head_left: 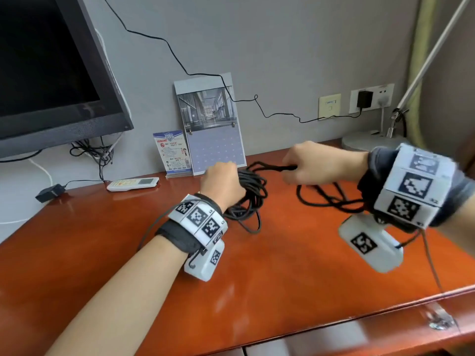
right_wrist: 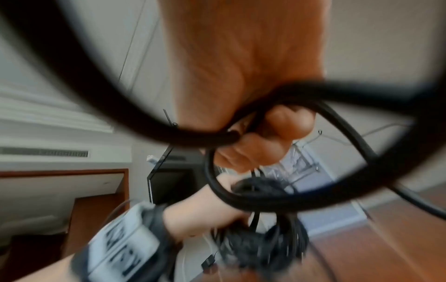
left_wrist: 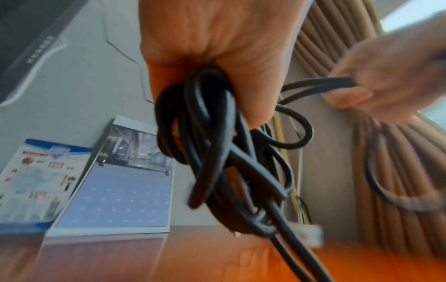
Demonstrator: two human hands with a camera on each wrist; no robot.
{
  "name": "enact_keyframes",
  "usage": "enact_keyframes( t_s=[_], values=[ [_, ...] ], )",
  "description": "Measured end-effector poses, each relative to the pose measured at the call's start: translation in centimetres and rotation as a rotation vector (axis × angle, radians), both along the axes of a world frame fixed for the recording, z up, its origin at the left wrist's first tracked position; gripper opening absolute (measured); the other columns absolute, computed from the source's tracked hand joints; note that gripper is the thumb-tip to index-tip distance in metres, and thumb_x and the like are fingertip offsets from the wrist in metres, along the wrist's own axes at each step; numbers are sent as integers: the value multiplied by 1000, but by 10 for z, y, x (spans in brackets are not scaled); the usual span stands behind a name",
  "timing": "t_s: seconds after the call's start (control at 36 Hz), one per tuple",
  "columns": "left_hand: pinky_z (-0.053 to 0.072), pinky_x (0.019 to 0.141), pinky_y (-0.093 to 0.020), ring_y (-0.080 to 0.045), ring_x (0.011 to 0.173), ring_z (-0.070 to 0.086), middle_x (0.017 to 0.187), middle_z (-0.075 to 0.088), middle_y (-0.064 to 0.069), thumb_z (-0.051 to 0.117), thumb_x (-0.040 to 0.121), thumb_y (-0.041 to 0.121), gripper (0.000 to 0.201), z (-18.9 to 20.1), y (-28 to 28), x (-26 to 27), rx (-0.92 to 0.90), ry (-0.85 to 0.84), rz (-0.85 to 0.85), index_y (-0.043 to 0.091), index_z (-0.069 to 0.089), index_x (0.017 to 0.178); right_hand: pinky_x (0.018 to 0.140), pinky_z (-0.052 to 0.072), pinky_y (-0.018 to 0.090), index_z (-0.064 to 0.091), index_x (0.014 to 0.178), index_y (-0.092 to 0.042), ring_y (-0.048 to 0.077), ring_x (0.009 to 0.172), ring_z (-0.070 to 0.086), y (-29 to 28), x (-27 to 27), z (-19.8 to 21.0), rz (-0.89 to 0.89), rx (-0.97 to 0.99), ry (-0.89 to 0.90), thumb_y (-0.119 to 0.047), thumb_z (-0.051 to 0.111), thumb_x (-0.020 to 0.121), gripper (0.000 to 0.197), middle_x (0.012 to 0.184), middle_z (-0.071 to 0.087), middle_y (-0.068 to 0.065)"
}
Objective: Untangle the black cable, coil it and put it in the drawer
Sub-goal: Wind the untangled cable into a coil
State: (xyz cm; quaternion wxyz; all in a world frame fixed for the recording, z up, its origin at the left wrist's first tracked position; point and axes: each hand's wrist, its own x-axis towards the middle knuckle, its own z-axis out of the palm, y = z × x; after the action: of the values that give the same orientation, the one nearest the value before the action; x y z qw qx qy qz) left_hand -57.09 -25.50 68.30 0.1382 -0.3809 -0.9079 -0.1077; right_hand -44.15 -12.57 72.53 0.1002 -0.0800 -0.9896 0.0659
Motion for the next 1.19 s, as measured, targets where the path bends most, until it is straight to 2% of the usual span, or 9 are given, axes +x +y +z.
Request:
enact_keyframes(
  t_s=[0.25,0.36,0.44,0.64,0.75,0.92,1.0,1.08,1.19],
  values=[
    [34,52,-26,-26,58,46,56,50,-4,57,72,9,18,34,7,-14,601,-409,120,9,53,55,51,36,8,52,85,-12,-5,46,46,-35,-2,-57,261,-673,97,-7,42,97,17,61,47,-12],
    [45,65,-29,-25,61,56,48,57,-3,46,61,-1,31,45,10,-4,877,-695,61,12,50,33,60,45,22,49,79,-21,2,57,52,-34,-13,-69,290,-730,120,-17,40,101,24,67,54,-3],
    [45,77,-34,-23,66,51,49,53,-1,42,66,-9,30,51,10,1,911,-833,6,9,49,44,62,46,25,51,77,-23,5,60,54,-26,-14,-72,296,-674,80,-19,40,101,26,67,56,-3],
    [44,70,-33,-23,67,50,58,56,-7,52,67,0,6,47,3,15,652,-878,-231,2,57,68,72,43,25,59,88,-23,15,74,57,5,-10,-70,243,-143,38,-30,39,94,22,77,57,-10],
    [46,66,-29,-22,69,56,76,60,-15,49,55,-11,33,43,1,26,337,-945,-465,-2,61,84,61,42,25,61,74,-6,19,62,51,13,-5,-65,186,-16,-18,-19,49,94,26,70,57,4],
    [34,47,-14,-10,48,44,52,49,1,48,44,-2,25,38,-1,39,38,-906,-475,3,47,68,52,28,23,30,58,-14,16,50,33,24,0,-39,86,392,-177,-23,48,92,39,57,38,-3],
    [29,45,-17,-15,50,39,55,44,-4,49,43,0,22,32,-7,41,-60,-928,-411,2,48,65,55,32,24,44,66,-12,21,59,45,38,4,-18,13,621,-225,-30,49,90,31,60,43,-3],
    [29,47,-21,-15,50,39,53,46,-1,56,46,3,16,-7,-14,57,-483,-935,-418,9,52,60,66,46,26,62,93,-21,23,75,58,70,18,17,-186,654,-182,-30,56,85,14,73,57,-4],
    [16,45,-21,-9,40,22,38,30,10,52,61,-16,38,-47,-1,72,-433,-925,-407,14,30,53,51,26,23,50,79,-23,27,72,51,74,16,38,-243,772,-119,-18,46,86,10,61,37,-5]
  ],
)
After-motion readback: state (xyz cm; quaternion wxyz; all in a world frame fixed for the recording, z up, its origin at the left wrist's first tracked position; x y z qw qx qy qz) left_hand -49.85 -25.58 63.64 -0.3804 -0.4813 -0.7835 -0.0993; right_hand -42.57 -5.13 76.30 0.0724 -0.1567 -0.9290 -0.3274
